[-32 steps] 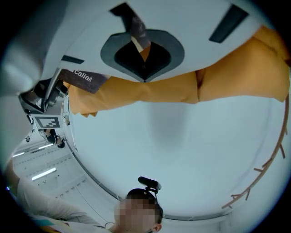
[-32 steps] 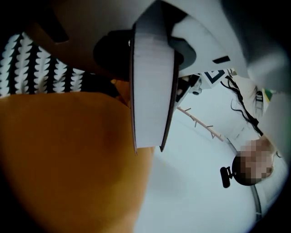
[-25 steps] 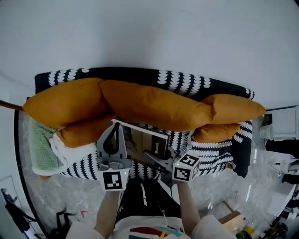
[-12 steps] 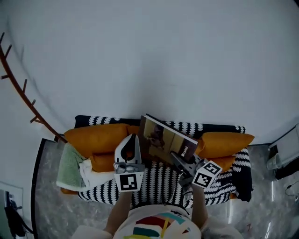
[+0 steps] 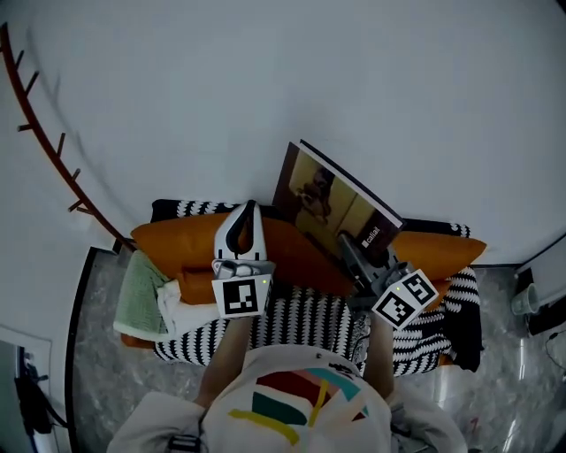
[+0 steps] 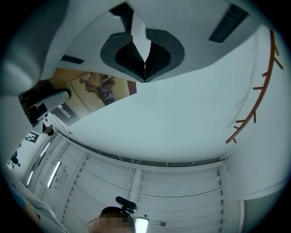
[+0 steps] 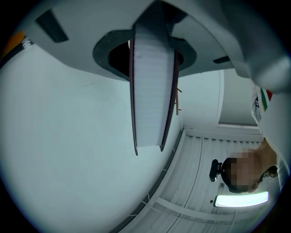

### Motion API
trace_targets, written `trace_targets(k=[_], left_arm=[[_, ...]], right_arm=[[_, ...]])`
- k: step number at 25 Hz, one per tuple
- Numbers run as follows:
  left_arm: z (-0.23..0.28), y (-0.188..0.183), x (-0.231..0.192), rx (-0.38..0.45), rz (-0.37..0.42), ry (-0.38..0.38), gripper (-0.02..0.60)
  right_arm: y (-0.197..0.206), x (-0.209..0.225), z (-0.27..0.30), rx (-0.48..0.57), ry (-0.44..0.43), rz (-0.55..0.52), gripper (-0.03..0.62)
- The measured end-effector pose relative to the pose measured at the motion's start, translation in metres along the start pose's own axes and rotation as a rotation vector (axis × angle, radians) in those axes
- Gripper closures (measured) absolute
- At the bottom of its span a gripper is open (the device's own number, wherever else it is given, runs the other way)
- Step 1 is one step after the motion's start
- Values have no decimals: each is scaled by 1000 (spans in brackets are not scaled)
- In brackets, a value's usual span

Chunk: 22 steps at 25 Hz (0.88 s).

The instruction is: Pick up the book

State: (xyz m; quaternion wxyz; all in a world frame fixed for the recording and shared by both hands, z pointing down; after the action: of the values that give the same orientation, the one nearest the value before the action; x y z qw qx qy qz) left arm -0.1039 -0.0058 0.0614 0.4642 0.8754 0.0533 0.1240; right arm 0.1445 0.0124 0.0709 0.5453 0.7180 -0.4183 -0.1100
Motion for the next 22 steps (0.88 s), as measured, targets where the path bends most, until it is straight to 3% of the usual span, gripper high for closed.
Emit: trace_targets(k=[6, 11, 14, 22], left_arm=[[6, -2, 26, -3, -16, 64, 572], [8, -2, 42, -19, 23, 124, 572], [9, -5, 47, 2, 8, 123, 574], [12, 0, 60, -2, -14, 146, 574]], right_arm=[[7, 8, -12, -21, 56, -8, 439], [12, 13, -16, 4, 77, 51, 439], [14, 16, -17, -24, 141, 10, 439], [14, 14, -22, -63, 194, -64, 439]])
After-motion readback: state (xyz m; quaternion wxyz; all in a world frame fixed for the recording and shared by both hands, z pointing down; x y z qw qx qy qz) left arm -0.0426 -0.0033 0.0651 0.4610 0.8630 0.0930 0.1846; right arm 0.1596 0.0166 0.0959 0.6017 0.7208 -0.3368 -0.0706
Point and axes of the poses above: the fingertips, and each gripper's own axes: z forward along the fingers, x to its right, y out of its underside, the point moved 8 cm from there along -z, backward along the fingers, and after that the axes turned 10 degrees about x, right-handed, at the moved point
